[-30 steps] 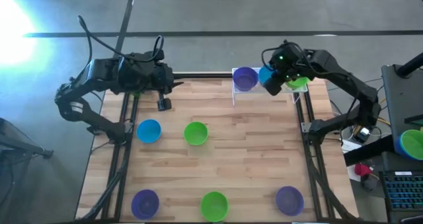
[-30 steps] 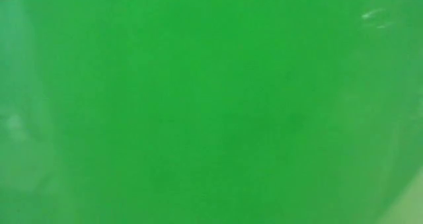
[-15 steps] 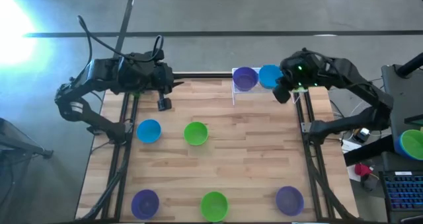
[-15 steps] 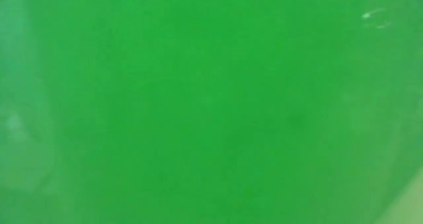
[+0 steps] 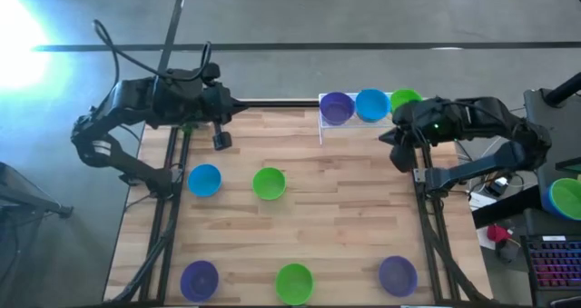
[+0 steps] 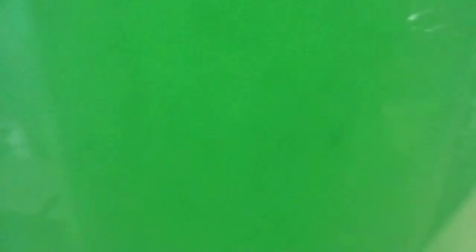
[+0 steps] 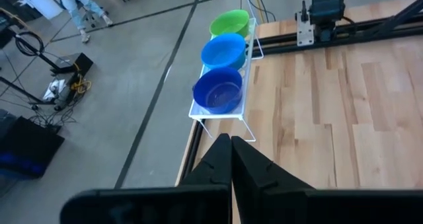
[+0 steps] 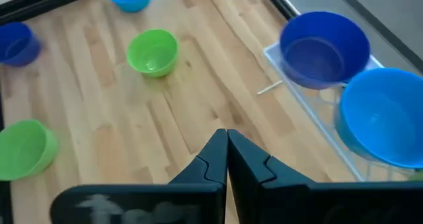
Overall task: Pick & Place Mini bowls
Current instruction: Stack the right violet bowl on top of the violet bowl on the shelf
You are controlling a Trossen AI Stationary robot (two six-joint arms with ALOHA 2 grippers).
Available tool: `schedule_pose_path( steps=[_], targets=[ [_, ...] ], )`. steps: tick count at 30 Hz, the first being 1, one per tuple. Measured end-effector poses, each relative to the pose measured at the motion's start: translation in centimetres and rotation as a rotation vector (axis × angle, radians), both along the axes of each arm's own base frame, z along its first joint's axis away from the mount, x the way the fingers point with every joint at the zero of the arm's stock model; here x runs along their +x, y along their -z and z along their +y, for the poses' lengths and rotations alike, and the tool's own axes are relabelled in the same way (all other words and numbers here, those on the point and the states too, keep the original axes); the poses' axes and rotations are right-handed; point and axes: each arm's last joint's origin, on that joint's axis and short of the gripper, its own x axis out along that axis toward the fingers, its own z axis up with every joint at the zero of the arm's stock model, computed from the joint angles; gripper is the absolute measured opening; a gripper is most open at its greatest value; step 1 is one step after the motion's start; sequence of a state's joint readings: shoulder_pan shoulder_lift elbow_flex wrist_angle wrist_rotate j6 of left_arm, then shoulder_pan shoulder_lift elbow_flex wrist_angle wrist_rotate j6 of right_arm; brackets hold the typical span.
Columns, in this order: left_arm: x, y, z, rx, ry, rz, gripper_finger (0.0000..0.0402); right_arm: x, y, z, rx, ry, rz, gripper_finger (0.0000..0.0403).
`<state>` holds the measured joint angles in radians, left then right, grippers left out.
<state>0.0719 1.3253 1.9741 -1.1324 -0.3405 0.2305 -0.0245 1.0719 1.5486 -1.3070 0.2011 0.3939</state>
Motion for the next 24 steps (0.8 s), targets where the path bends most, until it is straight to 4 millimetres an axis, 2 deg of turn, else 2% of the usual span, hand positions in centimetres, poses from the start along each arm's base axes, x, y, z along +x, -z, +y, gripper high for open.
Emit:
schedule_pose_path(
  steps=[24],
  targets=[
    [0.57, 0.29, 0.03, -0.003, -0.001, 0.017, 0.0, -0.14, -0.08, 0.23, -0.002, -0.015, -0.007, 0.0008]
  ],
)
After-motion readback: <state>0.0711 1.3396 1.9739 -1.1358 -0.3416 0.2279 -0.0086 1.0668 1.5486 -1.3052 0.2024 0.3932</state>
